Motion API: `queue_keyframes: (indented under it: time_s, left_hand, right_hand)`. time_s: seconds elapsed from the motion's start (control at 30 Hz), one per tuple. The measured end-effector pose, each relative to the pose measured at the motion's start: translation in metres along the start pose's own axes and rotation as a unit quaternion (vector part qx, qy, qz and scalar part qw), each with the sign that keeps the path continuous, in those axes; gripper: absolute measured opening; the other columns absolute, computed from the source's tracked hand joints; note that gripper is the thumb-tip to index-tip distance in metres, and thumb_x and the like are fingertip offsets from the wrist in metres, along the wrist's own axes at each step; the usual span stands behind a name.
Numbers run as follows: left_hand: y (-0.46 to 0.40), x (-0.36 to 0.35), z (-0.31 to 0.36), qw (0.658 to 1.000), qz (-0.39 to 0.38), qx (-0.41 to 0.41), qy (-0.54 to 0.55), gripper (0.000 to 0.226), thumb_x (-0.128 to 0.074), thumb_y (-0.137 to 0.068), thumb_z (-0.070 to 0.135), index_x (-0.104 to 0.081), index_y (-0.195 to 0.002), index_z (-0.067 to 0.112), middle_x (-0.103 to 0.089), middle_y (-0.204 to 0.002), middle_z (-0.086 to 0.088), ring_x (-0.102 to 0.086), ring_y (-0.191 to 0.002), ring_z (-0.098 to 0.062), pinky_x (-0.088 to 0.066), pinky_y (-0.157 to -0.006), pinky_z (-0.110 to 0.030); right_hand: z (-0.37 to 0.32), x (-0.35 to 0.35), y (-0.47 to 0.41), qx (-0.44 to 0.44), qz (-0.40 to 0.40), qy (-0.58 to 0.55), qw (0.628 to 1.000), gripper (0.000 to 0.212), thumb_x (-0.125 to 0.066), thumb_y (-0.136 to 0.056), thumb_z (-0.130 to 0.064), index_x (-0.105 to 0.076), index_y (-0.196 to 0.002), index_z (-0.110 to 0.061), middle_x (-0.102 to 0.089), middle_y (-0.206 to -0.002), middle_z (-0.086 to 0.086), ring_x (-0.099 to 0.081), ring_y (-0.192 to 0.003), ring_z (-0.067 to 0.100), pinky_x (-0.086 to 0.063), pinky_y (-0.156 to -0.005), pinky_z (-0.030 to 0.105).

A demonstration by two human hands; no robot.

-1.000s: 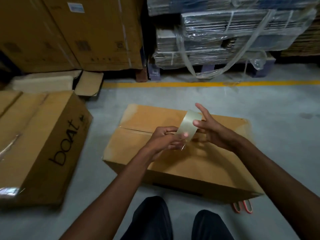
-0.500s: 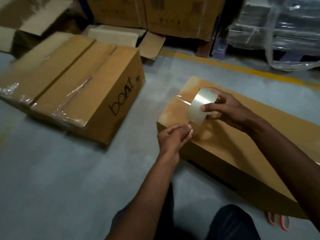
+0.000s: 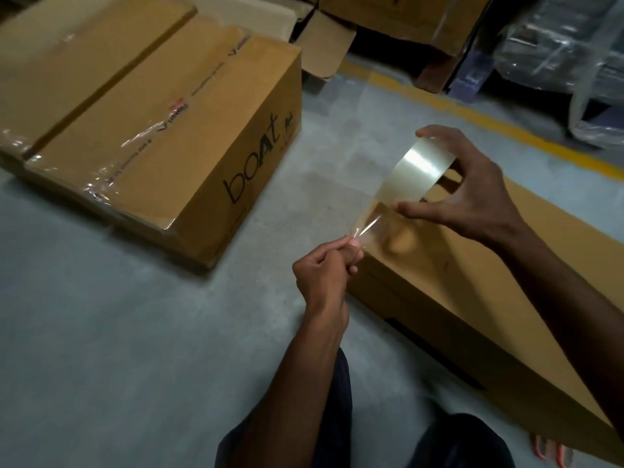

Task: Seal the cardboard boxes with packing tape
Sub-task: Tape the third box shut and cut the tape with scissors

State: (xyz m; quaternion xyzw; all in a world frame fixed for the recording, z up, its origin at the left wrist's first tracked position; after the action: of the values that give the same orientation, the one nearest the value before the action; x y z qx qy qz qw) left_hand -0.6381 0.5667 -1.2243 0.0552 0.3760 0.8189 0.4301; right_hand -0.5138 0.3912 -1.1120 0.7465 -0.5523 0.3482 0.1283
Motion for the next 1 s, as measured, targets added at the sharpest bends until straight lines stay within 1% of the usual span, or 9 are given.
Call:
queue_keyframes:
  time_s: [0.07, 0.17, 0.23, 0.33, 0.43, 0.6, 0.73, 0.9, 1.0]
  left_hand:
    - [-0.006, 0.004, -0.002, 1.0, 0.009, 0.006, 0.006, 0.017, -0.074, -0.085, -0.004, -0.08, -0.088, 0.012, -0.079, -0.08, -0.006, -0.072, -0.072, -0.01, -0.058, -0.068, -0.025]
    - [-0.012, 0.01, -0.001, 1.0, 0.023, -0.011, 0.001, 0.018, -0.073, -0.085, -0.002, -0.081, -0.086, 0.015, -0.079, -0.082, -0.004, -0.074, -0.078, -0.015, -0.059, -0.072, -0.026]
    - [-0.014, 0.011, -0.002, 0.999, 0.027, -0.018, 0.003, 0.018, -0.073, -0.086, 0.0, -0.08, -0.087, 0.016, -0.08, -0.084, -0.003, -0.076, -0.081, -0.015, -0.06, -0.075, -0.026]
    - [-0.019, 0.009, -0.002, 0.999, 0.033, -0.022, 0.004, 0.016, -0.073, -0.087, 0.0, -0.08, -0.092, 0.014, -0.08, -0.087, -0.002, -0.077, -0.084, -0.014, -0.06, -0.079, -0.028]
    - [-0.026, 0.01, -0.003, 0.998, 0.043, -0.033, 0.011, 0.017, -0.073, -0.087, -0.001, -0.079, -0.091, 0.014, -0.08, -0.086, -0.003, -0.078, -0.083, -0.014, -0.061, -0.08, -0.029]
    - [-0.026, 0.008, -0.012, 0.998, 0.045, -0.041, 0.013, 0.015, -0.073, -0.088, 0.0, -0.079, -0.098, 0.011, -0.08, -0.086, -0.002, -0.078, -0.083, -0.013, -0.061, -0.08, -0.029]
    - [-0.029, 0.008, -0.014, 0.997, 0.052, -0.06, 0.01, 0.016, -0.074, -0.088, 0.001, -0.079, -0.097, 0.013, -0.08, -0.087, 0.0, -0.078, -0.082, -0.013, -0.062, -0.079, -0.029]
    - [-0.03, 0.007, -0.02, 0.996, 0.066, -0.061, 0.018, 0.017, -0.073, -0.09, 0.004, -0.079, -0.092, 0.02, -0.08, -0.088, 0.003, -0.077, -0.086, -0.014, -0.063, -0.079, -0.032]
    - [-0.032, 0.002, -0.019, 0.991, 0.088, -0.098, -0.018, 0.018, -0.071, -0.091, 0.006, -0.078, -0.09, 0.023, -0.078, -0.088, 0.01, -0.074, -0.087, -0.007, -0.063, -0.079, -0.034]
  right_hand:
    - [0.006, 0.003, -0.003, 0.012, 0.015, 0.064, 0.998, 0.094, -0.095, -0.065, -0.039, -0.048, -0.145, -0.023, -0.049, -0.147, -0.004, -0.049, -0.13, 0.015, -0.053, -0.101, 0.042]
    - [0.012, 0.002, -0.008, 0.043, 0.043, 0.133, 0.989, 0.095, -0.094, -0.066, -0.043, -0.048, -0.146, -0.02, -0.05, -0.147, 0.003, -0.046, -0.135, 0.02, -0.049, -0.104, 0.05]
    - [0.014, -0.001, -0.01, 0.063, 0.053, 0.158, 0.984, 0.096, -0.093, -0.068, -0.045, -0.047, -0.147, -0.017, -0.05, -0.147, 0.007, -0.045, -0.137, 0.023, -0.044, -0.109, 0.047]
    - [0.019, -0.006, -0.015, 0.063, 0.052, 0.184, 0.98, 0.098, -0.091, -0.07, -0.049, -0.044, -0.151, -0.017, -0.048, -0.149, 0.01, -0.042, -0.139, 0.026, -0.037, -0.115, 0.037]
    - [0.026, -0.01, -0.017, 0.06, 0.048, 0.197, 0.977, 0.102, -0.089, -0.071, -0.053, -0.041, -0.154, -0.02, -0.045, -0.15, 0.013, -0.04, -0.141, 0.027, -0.037, -0.115, 0.042]
    - [0.034, -0.013, -0.021, 0.066, 0.036, 0.212, 0.974, 0.103, -0.085, -0.07, -0.06, -0.038, -0.155, -0.025, -0.042, -0.153, 0.013, -0.037, -0.144, 0.029, -0.038, -0.114, 0.051]
    - [0.037, -0.014, -0.02, 0.064, 0.042, 0.205, 0.976, 0.102, -0.084, -0.07, -0.058, -0.04, -0.154, -0.022, -0.043, -0.151, 0.013, -0.038, -0.143, 0.028, -0.038, -0.115, 0.049]
    - [0.041, -0.017, -0.021, 0.059, 0.045, 0.204, 0.976, 0.103, -0.086, -0.07, -0.057, -0.039, -0.155, -0.022, -0.042, -0.152, 0.014, -0.037, -0.144, 0.029, -0.037, -0.116, 0.049]
    - [0.045, -0.018, -0.02, 0.053, 0.05, 0.199, 0.977, 0.104, -0.089, -0.069, -0.054, -0.039, -0.155, -0.021, -0.042, -0.152, 0.013, -0.037, -0.143, 0.029, -0.037, -0.116, 0.047]
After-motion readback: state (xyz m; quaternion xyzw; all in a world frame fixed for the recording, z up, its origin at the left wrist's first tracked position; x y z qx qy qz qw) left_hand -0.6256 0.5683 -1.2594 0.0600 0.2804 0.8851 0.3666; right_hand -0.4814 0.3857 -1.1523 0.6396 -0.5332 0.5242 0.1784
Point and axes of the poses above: each hand's wrist, its own y-axis away from the middle knuckle, its own x-axis out of the back of the hand, z = x × y, the point moved 6 cm from there along -y, towards the middle knuckle
